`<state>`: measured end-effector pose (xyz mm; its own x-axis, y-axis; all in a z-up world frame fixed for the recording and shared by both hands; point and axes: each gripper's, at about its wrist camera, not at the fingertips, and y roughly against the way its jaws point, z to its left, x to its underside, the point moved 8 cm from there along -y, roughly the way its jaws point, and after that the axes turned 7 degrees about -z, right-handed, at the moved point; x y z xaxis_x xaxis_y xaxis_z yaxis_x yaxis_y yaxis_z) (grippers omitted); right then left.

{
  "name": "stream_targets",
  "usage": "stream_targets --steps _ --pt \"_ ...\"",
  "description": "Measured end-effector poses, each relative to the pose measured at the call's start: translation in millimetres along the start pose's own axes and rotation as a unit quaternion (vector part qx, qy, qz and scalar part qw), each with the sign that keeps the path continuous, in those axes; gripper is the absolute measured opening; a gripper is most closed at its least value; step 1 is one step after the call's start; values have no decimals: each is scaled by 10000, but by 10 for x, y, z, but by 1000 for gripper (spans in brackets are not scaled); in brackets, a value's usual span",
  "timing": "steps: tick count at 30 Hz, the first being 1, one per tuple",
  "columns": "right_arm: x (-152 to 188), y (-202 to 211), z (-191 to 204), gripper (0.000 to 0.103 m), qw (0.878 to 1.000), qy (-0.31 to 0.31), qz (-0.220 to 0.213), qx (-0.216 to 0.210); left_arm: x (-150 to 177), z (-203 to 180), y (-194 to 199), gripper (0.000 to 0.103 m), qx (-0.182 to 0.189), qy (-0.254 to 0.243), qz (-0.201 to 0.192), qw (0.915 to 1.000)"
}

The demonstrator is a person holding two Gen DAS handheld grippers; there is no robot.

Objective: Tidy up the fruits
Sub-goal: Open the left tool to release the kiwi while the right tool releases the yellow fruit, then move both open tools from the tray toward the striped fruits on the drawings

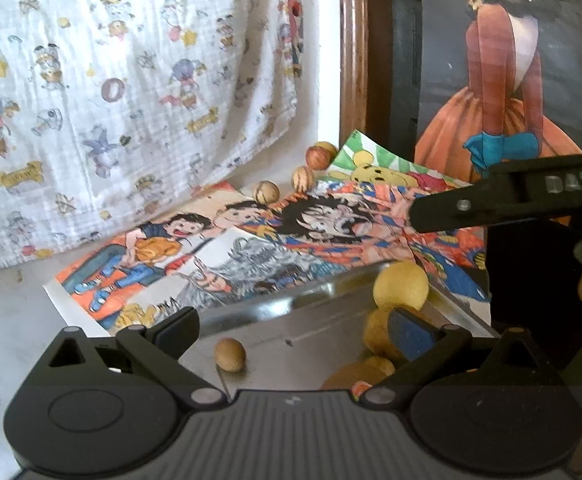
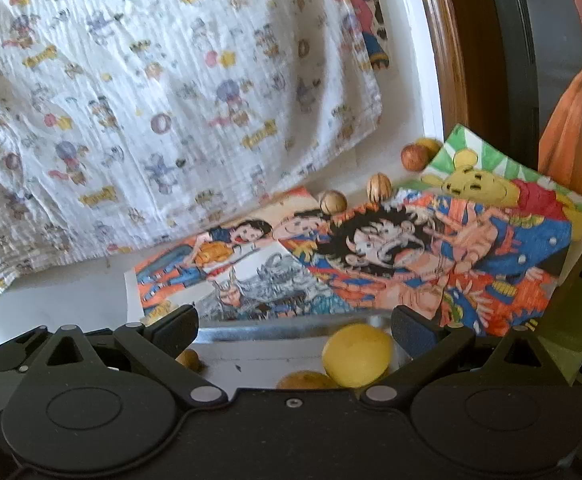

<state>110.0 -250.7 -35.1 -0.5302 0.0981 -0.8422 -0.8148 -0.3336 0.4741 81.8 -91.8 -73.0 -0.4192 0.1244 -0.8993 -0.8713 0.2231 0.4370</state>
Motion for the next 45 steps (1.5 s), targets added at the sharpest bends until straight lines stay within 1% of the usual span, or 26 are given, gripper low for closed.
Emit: stream_targets --steps 6,14,23,34,39,45 --pt "-201 123 47 102 9998 104 -180 1 -217 105 -16 102 -89 37 -144 9998" --pt "-548 171 105 102 9986 361 -397 -31 -606 219 -108 102 -205 -1 -434 9988" --pt "-940 33 72 102 9966 649 -502 -6 -1031 307 -346 102 -287 -81 -710 9970" --pt "-1314 -352 -88 102 9962 714 -502 35 -1380 386 -980 102 -275 -35 -638 9976" --pt "-1465 -651 -183 102 9966 691 -447 30 -1486 422 -1366 102 -314 -67 -582 9978" --pt "-1578 -1087 -436 102 9982 499 -306 124 -1559 461 -1888 102 -327 -75 -421 9985"
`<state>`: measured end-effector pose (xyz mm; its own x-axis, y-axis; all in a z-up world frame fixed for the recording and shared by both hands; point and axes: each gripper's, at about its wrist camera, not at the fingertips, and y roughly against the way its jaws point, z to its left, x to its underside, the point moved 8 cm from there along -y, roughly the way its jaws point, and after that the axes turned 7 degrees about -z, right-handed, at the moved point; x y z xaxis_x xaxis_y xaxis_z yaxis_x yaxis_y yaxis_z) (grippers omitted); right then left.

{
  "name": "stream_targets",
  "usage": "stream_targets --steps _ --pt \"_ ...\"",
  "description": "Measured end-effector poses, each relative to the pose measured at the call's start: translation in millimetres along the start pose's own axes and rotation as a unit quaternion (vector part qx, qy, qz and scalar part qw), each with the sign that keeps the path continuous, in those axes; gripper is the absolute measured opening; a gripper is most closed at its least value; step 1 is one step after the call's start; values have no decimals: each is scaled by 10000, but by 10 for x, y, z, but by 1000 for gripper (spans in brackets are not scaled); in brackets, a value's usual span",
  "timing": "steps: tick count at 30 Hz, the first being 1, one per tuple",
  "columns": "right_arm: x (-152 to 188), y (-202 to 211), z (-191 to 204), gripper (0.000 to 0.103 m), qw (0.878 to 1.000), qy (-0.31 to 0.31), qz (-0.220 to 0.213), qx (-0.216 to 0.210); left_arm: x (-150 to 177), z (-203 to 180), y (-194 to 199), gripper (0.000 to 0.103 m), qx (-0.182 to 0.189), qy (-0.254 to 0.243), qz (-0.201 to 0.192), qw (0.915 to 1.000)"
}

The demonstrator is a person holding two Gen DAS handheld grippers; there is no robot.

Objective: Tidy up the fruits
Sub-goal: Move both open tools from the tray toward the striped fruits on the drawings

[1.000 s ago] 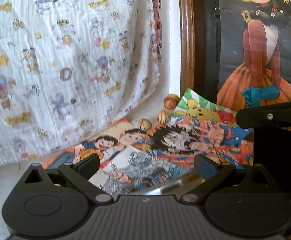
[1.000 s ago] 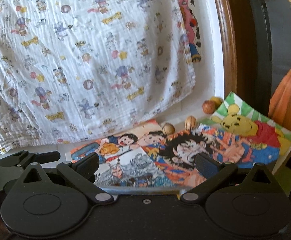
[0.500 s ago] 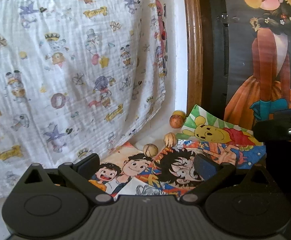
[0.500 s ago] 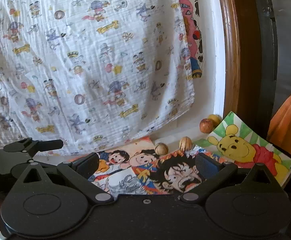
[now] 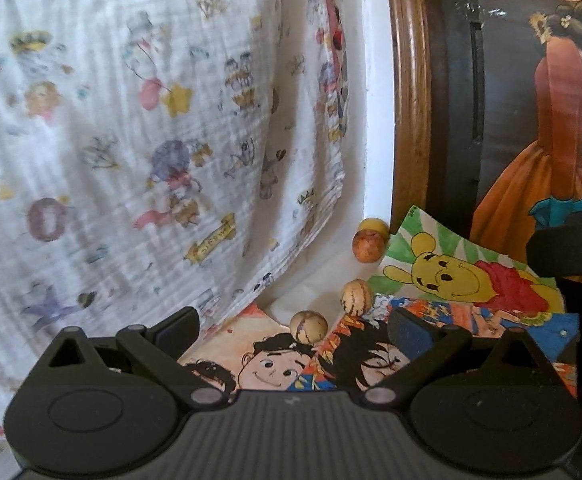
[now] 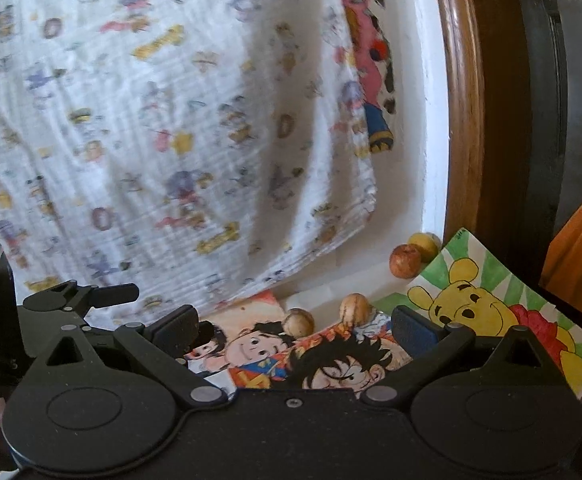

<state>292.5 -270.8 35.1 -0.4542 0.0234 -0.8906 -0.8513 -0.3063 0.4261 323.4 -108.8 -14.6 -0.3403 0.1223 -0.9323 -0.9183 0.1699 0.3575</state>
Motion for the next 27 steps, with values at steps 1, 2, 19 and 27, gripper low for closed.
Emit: stream_targets --steps 1,2,19,27 --pt "-10 -84 -52 102 10000 -40 34 14 1 2 -73 102 -4 -14 20 10000" --pt "-15 -147 -91 102 10000 -71 58 26 -1 4 -150 102 -2 -27 36 10000" --pt "149 -1473 -697 102 9972 -451 533 273 327 -23 -1424 102 139 -81 362 9992" --pt "385 -2039 -933 102 9944 -458 810 508 619 -115 -1917 98 78 -187 545 9983"
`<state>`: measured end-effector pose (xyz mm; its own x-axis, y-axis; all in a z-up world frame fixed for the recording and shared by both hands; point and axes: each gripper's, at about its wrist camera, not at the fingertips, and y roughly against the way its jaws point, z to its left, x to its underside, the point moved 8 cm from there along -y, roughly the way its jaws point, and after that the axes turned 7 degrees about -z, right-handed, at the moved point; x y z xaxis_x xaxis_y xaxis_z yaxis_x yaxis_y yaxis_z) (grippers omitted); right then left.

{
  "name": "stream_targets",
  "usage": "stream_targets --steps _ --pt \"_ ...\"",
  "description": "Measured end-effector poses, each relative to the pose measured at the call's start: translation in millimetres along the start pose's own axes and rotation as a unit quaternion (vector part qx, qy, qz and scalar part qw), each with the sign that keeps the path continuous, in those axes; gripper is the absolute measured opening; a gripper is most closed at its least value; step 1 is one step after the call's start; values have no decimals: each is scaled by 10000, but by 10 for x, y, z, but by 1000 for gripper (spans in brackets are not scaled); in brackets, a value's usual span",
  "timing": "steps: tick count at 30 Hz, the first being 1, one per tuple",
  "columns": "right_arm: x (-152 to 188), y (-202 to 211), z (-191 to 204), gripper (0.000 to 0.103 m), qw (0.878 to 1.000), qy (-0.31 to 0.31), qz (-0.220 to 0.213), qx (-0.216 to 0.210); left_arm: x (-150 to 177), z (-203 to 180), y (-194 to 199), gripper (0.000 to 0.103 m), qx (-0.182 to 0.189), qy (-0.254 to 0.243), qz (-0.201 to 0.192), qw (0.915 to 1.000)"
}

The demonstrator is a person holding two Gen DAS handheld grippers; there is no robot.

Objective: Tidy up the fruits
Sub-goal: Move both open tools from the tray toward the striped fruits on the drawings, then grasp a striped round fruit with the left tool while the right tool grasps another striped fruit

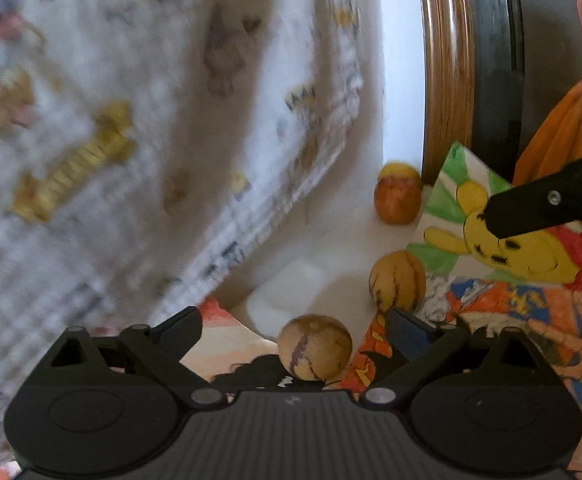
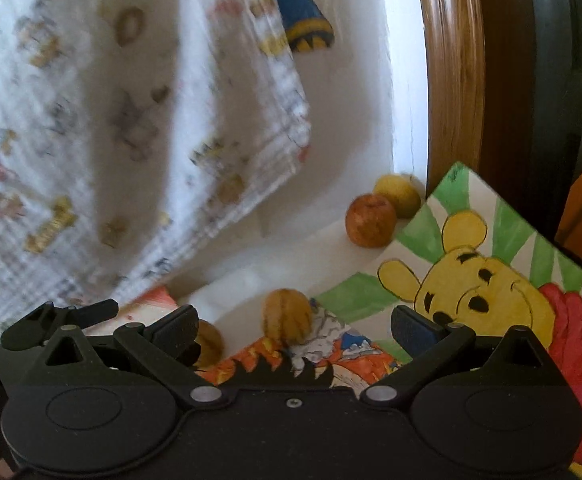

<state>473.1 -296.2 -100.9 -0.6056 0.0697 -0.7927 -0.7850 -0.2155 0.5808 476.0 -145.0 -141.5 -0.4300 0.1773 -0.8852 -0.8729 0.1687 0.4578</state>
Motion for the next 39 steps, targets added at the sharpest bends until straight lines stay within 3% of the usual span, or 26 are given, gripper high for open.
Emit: stream_targets --steps 3,7,12,16,23,39 --pt "56 -134 -24 102 9999 -71 88 -16 108 -31 -136 91 40 -57 123 9999" --pt "89 -245 -28 102 9998 -43 171 -39 219 -35 -299 72 108 5 304 9995" --pt "93 -346 -53 102 9998 -70 205 -38 250 -57 -375 69 208 8 317 9993" --pt "127 -413 -70 102 9997 -75 250 -32 267 -88 -405 54 371 6 405 9985" --pt "196 -507 -46 102 9994 -6 334 -41 268 -92 -385 50 479 -28 392 9981" --pt "318 -939 110 100 9982 414 435 -61 308 254 -232 50 157 -14 445 9989"
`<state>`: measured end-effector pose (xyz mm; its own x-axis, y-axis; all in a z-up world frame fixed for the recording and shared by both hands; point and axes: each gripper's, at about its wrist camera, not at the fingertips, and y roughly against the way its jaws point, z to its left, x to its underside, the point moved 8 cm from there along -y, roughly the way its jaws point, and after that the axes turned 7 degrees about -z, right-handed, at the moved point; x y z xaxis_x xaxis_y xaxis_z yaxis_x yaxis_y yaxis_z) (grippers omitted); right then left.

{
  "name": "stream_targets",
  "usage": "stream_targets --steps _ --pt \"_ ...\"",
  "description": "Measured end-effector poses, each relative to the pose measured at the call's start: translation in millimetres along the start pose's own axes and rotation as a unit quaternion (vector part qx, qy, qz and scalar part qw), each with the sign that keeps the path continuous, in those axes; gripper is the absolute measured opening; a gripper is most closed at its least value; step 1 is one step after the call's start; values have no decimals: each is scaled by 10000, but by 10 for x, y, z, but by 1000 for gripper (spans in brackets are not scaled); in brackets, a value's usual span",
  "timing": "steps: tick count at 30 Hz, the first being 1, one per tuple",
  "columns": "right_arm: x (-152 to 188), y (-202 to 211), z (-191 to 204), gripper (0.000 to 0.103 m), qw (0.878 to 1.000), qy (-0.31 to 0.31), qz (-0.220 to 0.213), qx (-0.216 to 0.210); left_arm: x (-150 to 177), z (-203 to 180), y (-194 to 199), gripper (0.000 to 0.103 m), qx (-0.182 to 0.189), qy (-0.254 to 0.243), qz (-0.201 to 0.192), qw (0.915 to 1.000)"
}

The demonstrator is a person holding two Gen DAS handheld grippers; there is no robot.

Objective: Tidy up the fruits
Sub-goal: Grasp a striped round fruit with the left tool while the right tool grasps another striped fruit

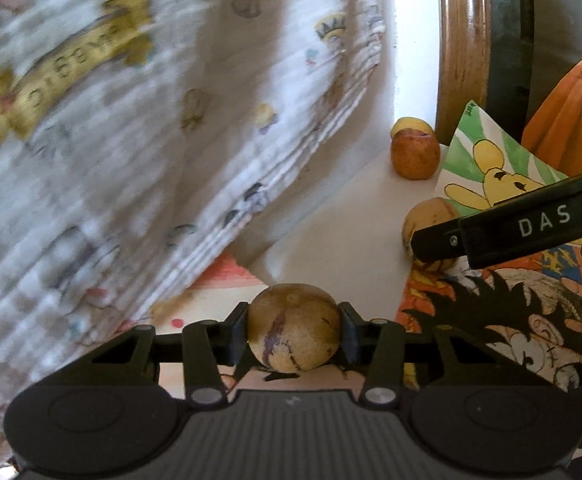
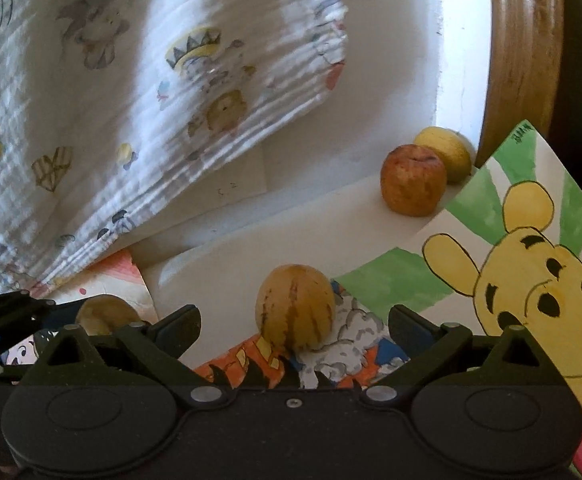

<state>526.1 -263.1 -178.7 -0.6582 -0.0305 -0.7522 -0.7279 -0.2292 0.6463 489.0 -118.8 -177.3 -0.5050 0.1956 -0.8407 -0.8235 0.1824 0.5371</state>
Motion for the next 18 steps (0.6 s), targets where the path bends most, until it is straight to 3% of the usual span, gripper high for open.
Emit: stream_targets --steps 14,16,18 --pt "19 -157 64 87 9999 143 -41 -55 80 77 31 50 -27 18 25 10000" --pt "28 -176 76 77 9998 200 -46 -85 83 76 21 50 -35 5 12 10000" --pt "35 -199 85 76 9997 239 -70 -86 80 49 1 50 -44 -22 -29 10000"
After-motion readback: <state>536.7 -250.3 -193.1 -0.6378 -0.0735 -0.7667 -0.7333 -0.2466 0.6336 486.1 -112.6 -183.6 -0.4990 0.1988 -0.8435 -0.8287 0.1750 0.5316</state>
